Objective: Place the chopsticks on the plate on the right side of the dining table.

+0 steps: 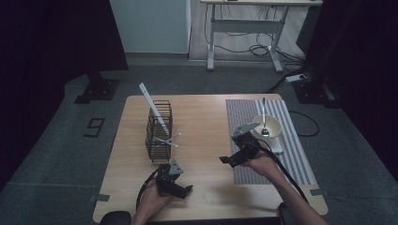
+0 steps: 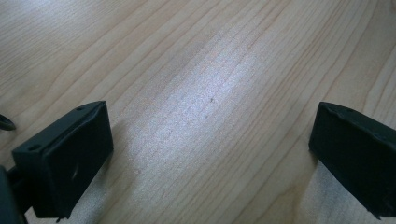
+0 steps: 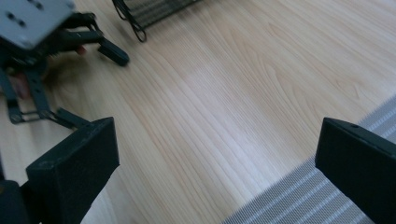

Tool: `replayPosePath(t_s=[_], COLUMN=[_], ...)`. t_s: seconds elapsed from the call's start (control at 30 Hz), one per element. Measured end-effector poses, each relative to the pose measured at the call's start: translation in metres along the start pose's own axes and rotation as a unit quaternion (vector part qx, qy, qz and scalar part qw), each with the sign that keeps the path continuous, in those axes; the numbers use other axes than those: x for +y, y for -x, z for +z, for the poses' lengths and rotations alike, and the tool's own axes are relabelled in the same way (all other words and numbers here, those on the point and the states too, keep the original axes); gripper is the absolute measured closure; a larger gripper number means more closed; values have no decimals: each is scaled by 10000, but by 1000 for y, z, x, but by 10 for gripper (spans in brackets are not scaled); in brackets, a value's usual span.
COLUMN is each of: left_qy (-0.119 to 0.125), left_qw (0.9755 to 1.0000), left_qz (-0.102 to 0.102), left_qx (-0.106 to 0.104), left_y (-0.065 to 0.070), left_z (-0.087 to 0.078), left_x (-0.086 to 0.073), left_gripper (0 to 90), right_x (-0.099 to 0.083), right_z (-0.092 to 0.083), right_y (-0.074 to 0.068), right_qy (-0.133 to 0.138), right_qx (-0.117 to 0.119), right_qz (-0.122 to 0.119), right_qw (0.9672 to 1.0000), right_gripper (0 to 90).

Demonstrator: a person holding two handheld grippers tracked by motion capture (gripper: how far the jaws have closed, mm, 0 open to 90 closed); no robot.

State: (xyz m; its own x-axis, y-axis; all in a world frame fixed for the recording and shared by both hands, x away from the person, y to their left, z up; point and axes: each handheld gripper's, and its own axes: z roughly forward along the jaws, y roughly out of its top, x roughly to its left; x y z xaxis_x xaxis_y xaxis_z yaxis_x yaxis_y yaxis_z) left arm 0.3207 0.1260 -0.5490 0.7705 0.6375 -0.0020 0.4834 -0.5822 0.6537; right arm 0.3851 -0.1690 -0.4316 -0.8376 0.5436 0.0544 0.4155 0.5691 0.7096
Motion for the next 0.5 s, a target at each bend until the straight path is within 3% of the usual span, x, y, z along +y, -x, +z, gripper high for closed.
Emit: replayPosePath(t_s=[0.5], left_qy=[9], left_qw=[10000], left_qz=[-13], left_qx=[-1], left_y=[0], left_z=[0], left_x=[0], left_gripper=[0], right_x=[40], right_z=[8], right_y=[-11], right_qy=[99], right_qx=[348], right_qz=[-14], right_qw=[9993], right_gripper=[0])
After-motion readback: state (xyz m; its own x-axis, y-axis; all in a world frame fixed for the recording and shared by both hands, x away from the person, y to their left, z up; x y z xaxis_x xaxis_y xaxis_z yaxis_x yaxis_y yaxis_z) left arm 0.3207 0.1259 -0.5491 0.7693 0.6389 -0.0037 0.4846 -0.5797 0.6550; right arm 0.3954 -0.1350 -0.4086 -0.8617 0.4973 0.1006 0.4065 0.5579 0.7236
